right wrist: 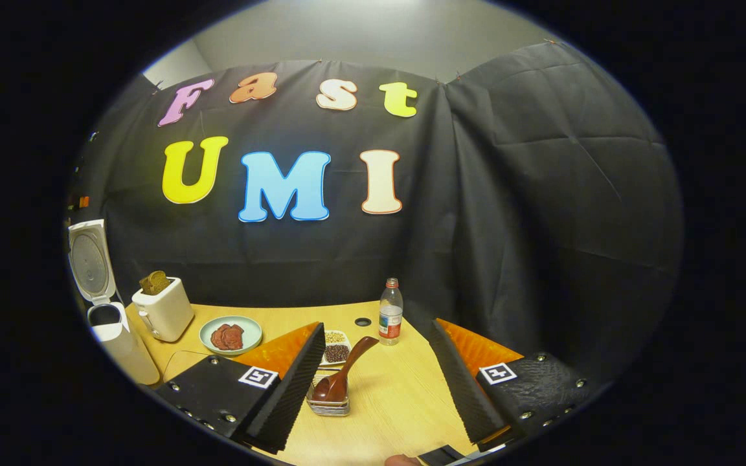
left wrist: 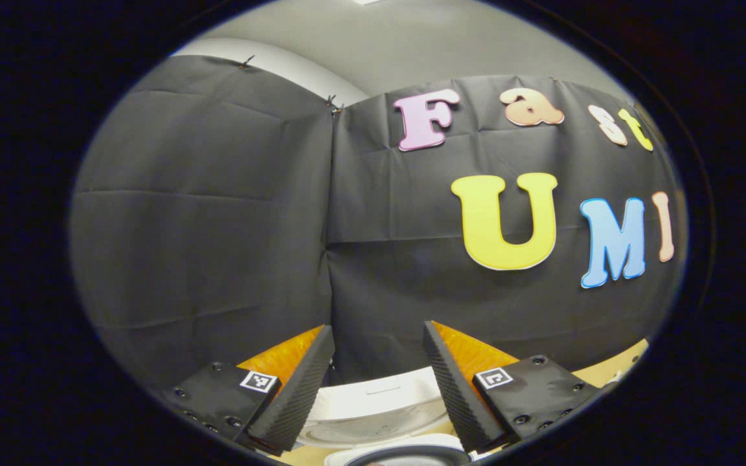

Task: Close the left gripper, press the button to open the rice cooker; take a wooden spoon from the chopstick holder with the right hand, scoop a spoonful of rice and pour it into the rice cooker, then put the wooden spoon back into the chopstick holder.

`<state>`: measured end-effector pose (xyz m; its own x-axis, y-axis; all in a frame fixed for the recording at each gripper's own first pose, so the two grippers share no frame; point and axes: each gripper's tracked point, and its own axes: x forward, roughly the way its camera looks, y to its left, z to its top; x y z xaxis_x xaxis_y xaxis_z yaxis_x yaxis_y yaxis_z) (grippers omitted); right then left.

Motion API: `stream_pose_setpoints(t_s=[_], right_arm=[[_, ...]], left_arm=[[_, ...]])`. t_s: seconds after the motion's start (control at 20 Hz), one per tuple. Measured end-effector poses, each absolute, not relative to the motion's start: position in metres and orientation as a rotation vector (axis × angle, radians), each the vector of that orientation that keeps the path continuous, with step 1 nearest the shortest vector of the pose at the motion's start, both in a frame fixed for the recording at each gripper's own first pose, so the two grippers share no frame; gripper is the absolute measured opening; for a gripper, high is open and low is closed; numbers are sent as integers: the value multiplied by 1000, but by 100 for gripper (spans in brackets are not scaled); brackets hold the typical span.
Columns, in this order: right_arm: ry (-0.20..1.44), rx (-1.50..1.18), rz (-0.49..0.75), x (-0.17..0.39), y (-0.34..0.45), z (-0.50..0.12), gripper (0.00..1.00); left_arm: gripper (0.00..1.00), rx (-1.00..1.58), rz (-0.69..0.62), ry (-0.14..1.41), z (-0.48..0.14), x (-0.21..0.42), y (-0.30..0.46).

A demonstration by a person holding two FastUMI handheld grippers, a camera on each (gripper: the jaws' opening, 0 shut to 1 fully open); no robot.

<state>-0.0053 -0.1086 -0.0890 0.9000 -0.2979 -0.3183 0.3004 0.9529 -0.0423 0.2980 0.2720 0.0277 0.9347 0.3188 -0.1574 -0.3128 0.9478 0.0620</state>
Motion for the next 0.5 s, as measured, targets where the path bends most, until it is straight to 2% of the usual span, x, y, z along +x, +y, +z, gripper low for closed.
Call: stream_pose_setpoints(t_s=[0.1,0.3,0.35,0.5], right_arm=[[336,7,-314,-7,-113,-91,98],[342,11,-308,-5,-119,-93,98],[343,8,-302,-3,-119,-93,98],[343,-8,-280,2,-119,-94,98]], left_arm=[[99,51,343,197,17,309,280],[99,0,340,290,-16,318,280],[95,-28,348,316,-25,317,279],[92,-37,355,292,-21,312,277]])
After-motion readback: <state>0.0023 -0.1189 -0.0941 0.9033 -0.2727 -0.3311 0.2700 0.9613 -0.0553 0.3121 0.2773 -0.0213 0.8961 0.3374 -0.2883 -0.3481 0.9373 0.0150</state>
